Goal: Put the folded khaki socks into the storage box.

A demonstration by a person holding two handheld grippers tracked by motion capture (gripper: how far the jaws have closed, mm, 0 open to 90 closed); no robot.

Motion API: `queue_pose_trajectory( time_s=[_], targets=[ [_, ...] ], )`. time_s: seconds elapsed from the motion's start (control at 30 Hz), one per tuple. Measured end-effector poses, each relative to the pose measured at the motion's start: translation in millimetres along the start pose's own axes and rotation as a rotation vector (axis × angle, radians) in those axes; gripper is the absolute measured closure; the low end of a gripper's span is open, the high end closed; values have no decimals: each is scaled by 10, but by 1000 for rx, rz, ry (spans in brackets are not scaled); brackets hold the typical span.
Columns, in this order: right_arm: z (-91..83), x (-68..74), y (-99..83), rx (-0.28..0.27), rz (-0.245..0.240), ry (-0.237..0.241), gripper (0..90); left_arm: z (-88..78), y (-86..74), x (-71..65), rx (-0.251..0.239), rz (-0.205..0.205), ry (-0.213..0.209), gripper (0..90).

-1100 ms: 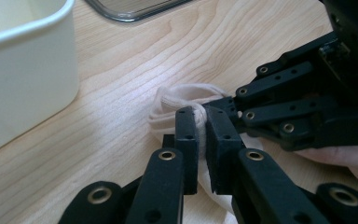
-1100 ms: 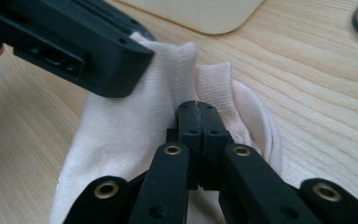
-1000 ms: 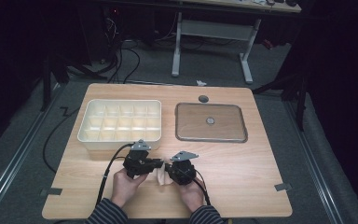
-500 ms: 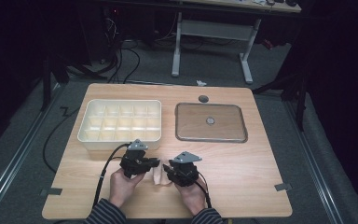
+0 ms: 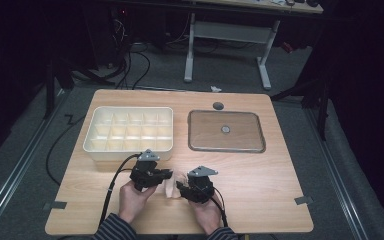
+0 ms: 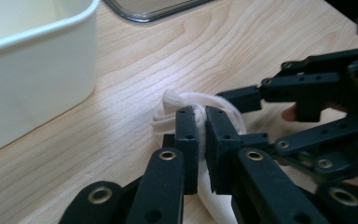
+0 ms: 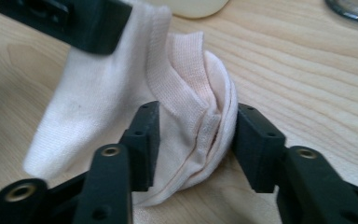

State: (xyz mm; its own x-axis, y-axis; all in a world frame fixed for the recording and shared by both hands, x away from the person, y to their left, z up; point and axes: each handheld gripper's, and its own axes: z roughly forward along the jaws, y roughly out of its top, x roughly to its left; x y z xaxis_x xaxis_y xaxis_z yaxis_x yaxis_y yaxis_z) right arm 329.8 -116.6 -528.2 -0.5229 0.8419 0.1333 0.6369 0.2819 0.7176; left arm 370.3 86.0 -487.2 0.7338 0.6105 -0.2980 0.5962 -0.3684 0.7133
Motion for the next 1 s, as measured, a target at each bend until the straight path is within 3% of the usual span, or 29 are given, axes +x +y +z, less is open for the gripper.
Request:
queue_pose_trajectory(
  time_s=[0.17, 0.8, 1.0],
  targets=[
    [22, 28, 4, 4, -41, -2, 594, 12, 17, -5, -8, -10, -19, 846],
    [110, 133, 48, 4, -58, 47, 627, 23, 98, 30, -9, -4, -35, 846],
    [149, 169, 64, 0, -68, 67, 632, 111, 91, 73, 1, -11, -32, 845]
  ],
)
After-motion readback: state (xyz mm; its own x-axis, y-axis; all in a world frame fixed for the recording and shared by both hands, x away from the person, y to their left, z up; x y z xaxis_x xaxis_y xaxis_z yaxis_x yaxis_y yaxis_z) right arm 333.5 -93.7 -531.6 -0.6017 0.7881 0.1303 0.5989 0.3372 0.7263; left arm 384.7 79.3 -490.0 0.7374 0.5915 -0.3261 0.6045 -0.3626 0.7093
